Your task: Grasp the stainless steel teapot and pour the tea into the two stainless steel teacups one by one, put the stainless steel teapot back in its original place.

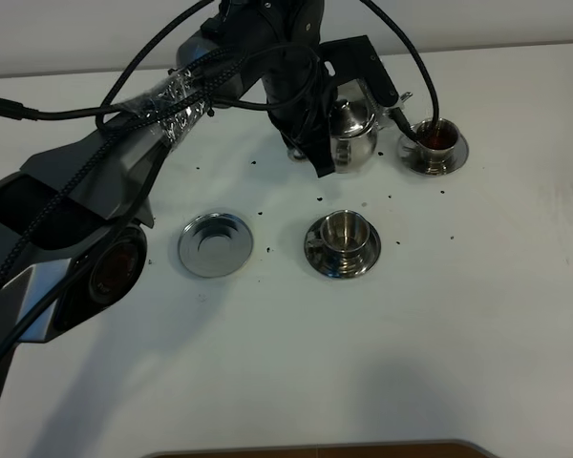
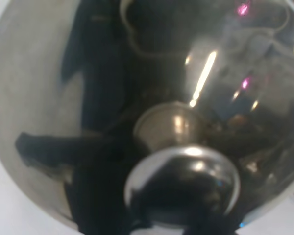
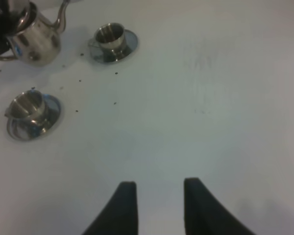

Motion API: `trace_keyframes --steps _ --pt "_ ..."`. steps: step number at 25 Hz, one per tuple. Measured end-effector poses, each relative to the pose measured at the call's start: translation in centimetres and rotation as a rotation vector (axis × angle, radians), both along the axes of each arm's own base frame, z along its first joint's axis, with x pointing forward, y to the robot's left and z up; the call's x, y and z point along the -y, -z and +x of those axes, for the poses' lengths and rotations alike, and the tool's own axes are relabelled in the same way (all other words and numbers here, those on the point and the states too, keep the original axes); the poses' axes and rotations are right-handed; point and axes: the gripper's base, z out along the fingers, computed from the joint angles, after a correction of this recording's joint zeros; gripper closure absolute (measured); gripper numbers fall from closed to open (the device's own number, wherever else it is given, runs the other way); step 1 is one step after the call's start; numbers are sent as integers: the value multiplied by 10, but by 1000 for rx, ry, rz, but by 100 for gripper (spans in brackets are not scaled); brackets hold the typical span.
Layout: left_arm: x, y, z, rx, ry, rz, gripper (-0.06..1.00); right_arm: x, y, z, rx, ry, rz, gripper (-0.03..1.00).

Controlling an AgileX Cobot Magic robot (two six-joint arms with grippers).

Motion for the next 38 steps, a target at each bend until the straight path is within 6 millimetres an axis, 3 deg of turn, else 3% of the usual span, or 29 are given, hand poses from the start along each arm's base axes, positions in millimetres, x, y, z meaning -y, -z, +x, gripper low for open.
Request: trace_keyframes --steps 6,16,21,26,33,38 --pt "-5 -12 -3 -14 -28 -7 70 0 0 0 0 0 0 73" --pt "-33 -81 -13 63 -75 -84 70 0 0 0 0 0 0 73" --pt "-61 -88 -36 2 -97 -27 70 0 0 0 0 0 0 73" --pt "-103 -97 -61 -50 -131 14 70 0 0 0 0 0 0 73" --pt "-151 -69 -93 -165 -135 92 70 0 0 0 0 0 0 73" --pt "-153 -40 -91 -52 29 74 70 0 0 0 0 0 0 73"
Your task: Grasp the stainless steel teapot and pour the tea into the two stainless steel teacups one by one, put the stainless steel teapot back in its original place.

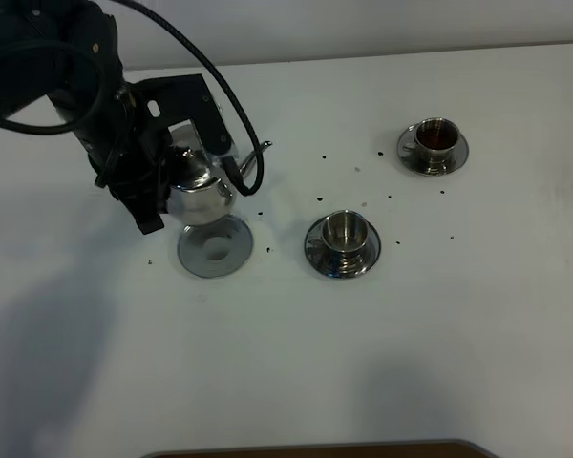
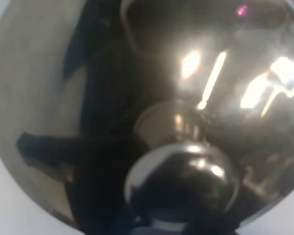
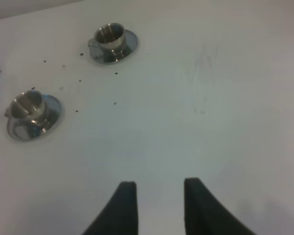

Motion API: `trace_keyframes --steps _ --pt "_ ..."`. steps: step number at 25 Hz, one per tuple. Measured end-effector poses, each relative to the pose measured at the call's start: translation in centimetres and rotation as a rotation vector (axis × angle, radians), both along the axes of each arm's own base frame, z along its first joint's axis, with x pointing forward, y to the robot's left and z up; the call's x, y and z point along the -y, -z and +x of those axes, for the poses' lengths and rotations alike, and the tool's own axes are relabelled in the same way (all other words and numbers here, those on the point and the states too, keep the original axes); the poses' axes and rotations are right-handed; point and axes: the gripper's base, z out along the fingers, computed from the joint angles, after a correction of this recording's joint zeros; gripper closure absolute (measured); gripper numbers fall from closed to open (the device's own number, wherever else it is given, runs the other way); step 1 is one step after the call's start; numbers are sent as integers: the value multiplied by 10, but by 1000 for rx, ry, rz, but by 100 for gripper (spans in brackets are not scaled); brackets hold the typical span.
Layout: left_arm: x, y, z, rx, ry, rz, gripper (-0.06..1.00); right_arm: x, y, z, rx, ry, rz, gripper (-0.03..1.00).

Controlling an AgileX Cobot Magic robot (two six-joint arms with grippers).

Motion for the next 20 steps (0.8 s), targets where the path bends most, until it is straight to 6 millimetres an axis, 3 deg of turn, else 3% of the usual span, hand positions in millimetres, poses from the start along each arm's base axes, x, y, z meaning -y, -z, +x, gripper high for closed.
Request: trace_keyframes --steps 6,11,20 --pt "4 22 6 179 264 -7 70 0 0 0 0 0 0 73" --pt "11 25 15 312 422 7 70 0 0 0 0 0 0 73" --pt "14 32 20 348 625 78 70 0 0 0 0 0 0 73"
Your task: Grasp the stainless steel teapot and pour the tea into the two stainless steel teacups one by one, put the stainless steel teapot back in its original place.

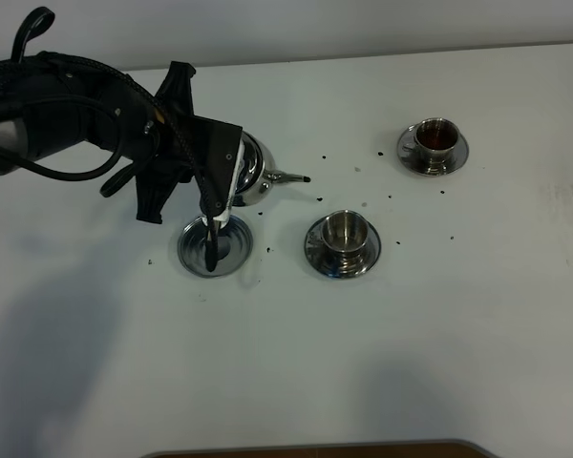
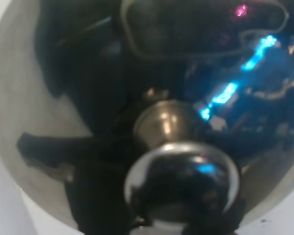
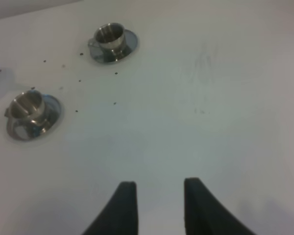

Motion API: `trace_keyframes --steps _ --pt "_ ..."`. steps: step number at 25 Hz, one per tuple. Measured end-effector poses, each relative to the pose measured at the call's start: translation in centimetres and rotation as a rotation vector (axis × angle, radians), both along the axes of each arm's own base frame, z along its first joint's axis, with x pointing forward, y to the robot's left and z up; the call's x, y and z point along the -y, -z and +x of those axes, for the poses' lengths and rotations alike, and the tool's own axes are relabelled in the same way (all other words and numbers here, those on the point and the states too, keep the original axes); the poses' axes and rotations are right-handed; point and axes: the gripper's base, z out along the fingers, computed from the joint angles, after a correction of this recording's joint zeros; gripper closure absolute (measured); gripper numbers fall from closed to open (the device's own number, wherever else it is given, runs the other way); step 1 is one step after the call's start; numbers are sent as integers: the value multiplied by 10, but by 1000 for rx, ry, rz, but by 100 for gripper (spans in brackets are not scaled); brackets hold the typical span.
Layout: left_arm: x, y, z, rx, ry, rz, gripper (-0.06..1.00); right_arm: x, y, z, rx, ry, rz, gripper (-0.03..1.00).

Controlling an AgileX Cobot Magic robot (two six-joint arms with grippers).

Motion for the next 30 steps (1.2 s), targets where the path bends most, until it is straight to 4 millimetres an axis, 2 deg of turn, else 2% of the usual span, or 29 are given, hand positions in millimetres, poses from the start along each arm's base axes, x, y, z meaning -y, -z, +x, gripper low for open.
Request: trace_keyframes --steps 5,10,17,30 --pt "3 -1 1 39 71 28 70 0 0 0 0 0 0 73" --pt "14 -3 0 88 159 47 70 0 0 0 0 0 0 73" --pt "29 10 6 164 256 62 70 0 0 0 0 0 0 73" --pt "39 18 15 305 400 125 70 0 0 0 0 0 0 73"
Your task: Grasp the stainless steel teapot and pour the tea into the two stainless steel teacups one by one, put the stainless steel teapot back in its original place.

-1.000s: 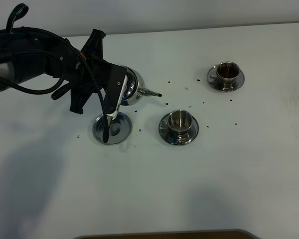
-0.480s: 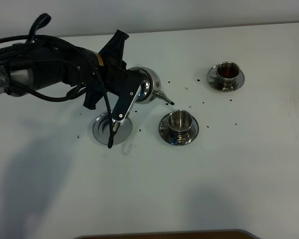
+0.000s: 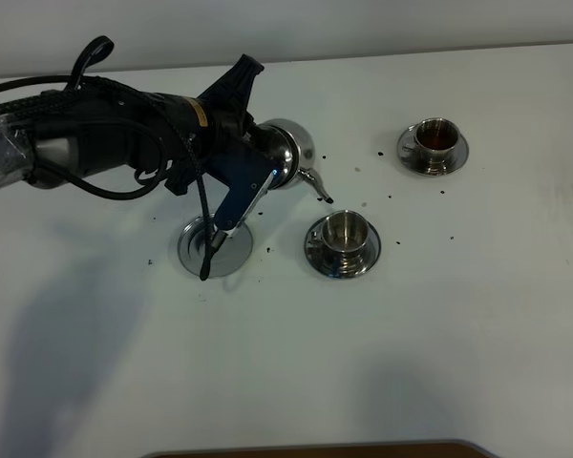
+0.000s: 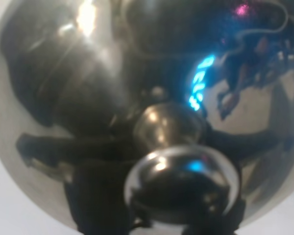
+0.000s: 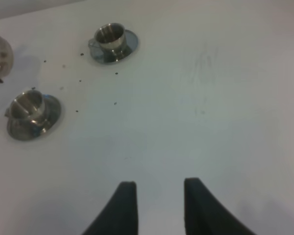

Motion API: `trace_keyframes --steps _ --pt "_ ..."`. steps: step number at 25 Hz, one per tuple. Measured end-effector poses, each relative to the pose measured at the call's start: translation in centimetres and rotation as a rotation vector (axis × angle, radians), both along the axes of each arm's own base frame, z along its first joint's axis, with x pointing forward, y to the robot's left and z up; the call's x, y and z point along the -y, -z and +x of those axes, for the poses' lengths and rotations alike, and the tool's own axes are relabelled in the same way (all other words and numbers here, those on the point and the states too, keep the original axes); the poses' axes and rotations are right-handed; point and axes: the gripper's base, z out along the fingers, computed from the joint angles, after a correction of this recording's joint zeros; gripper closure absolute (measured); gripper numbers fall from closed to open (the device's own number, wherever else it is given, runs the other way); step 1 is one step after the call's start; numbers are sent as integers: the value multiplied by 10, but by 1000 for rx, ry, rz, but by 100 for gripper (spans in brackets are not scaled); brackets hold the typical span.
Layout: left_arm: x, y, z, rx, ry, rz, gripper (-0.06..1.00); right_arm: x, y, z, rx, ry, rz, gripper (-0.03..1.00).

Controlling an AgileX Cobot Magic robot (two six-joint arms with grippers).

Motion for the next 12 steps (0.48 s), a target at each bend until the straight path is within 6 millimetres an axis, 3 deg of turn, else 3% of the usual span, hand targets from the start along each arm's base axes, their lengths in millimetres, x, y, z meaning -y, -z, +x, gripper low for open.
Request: trace_keyframes --steps 12 --pt "14 7 2 98 102 24 70 0 0 0 0 0 0 73"
